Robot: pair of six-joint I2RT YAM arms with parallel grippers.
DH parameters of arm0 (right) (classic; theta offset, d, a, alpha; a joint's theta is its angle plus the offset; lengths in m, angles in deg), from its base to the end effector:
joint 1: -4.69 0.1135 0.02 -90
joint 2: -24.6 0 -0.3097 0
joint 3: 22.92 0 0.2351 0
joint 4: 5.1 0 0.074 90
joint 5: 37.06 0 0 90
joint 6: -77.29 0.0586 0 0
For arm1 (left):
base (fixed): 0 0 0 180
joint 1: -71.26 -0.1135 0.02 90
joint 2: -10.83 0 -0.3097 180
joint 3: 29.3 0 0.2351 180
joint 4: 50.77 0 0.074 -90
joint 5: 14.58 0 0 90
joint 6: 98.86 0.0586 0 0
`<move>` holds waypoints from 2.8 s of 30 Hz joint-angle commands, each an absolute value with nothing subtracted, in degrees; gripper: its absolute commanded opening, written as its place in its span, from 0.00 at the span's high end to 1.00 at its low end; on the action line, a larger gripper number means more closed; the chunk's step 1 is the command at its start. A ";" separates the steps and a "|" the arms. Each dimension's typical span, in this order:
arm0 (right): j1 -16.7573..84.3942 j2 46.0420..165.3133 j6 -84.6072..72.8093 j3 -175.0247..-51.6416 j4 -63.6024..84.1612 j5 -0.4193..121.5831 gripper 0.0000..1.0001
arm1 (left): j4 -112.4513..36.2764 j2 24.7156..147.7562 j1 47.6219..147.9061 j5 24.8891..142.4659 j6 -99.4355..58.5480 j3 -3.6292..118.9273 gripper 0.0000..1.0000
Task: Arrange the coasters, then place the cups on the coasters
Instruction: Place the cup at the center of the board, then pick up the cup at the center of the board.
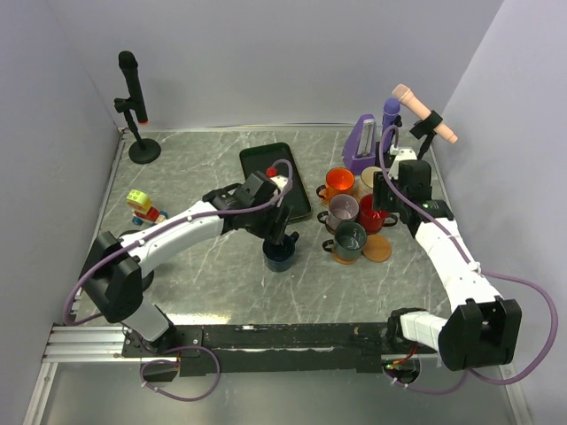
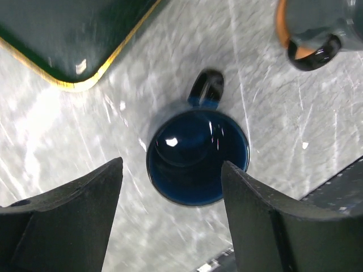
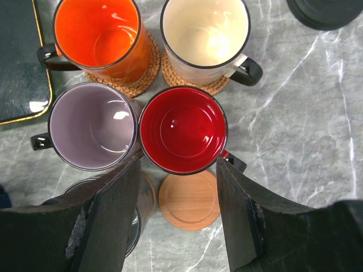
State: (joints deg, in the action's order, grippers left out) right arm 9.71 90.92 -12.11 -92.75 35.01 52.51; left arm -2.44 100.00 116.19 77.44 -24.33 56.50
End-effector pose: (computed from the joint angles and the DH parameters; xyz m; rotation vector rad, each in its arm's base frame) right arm 0.2359 0.0203 0.3325 -0.0811 2.2085 0.0462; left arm 0.2338 -0.2362 0.3053 0.6606 2.4514 -0.4822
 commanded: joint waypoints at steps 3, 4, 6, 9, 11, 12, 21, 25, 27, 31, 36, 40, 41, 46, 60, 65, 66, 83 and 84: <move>11.02 91.13 -10.96 -92.10 30.96 52.68 0.38 | 6.64 98.28 116.00 73.83 -38.56 56.67 0.27; 11.19 91.13 -10.78 -92.19 30.87 52.68 0.38 | 7.43 98.37 116.00 73.83 -39.53 56.50 0.28; 11.55 91.04 -10.61 -92.28 30.51 52.59 0.38 | 8.14 99.16 115.91 74.71 -40.94 56.23 0.31; 12.07 90.52 -10.34 -92.28 30.25 52.68 0.38 | 8.40 101.09 115.74 76.55 -41.56 56.14 0.37; 12.25 90.08 -10.08 -92.02 30.08 52.59 0.38 | 8.40 102.32 115.82 77.17 -41.30 56.32 0.42; 12.42 89.64 -9.90 -91.84 29.99 52.59 0.38 | 8.23 103.11 115.65 77.52 -41.30 56.32 0.45; 12.78 86.91 -10.16 -91.13 31.30 50.57 0.38 | 8.05 109.44 114.95 77.97 -39.19 57.37 0.82; 13.13 85.33 -10.43 -91.66 31.92 50.65 0.38 | 9.80 109.62 114.95 75.59 -36.73 60.79 0.99; 13.65 85.15 -10.08 -92.19 32.45 51.01 0.38 | 11.29 109.79 114.95 73.59 -34.28 62.99 0.99; 16.90 85.33 -9.11 -93.68 34.20 51.71 0.39 | 12.09 108.39 115.82 73.66 -25.06 65.20 0.99; 23.22 85.68 -4.81 -93.95 36.40 52.68 0.41 | 11.13 105.32 116.70 74.89 -15.90 62.22 0.99; 27.97 85.68 -1.29 -93.07 37.72 51.80 0.41 | 10.69 104.78 116.79 75.59 -13.09 60.36 0.99; 29.03 86.03 -0.50 -93.33 38.68 50.93 0.41 | 10.34 104.70 116.97 75.59 -12.56 60.10 0.99; 32.90 85.16 2.14 -93.86 42.03 48.72 0.43 | 8.05 105.13 117.06 76.73 -11.33 58.78 0.96; 35.63 81.46 -0.49 -93.60 40.10 52.49 0.42 | -9.25 92.32 116.97 80.08 -19.40 44.28 0.22; 35.72 79.53 -1.64 -91.76 37.11 58.21 0.43 | -15.84 83.62 116.88 78.58 -22.84 42.18 0.07; 35.72 79.18 -1.55 -91.32 36.24 59.00 0.43 | -16.90 82.39 116.79 78.15 -23.01 41.91 0.06; 50.82 101.22 -1.99 -104.31 37.90 54.18 0.45 | -23.41 79.47 84.01 84.39 -22.75 49.03 0.01; 51.44 102.98 -2.25 -104.84 37.90 53.56 0.45 | -23.85 79.65 83.49 84.99 -23.36 48.59 0.01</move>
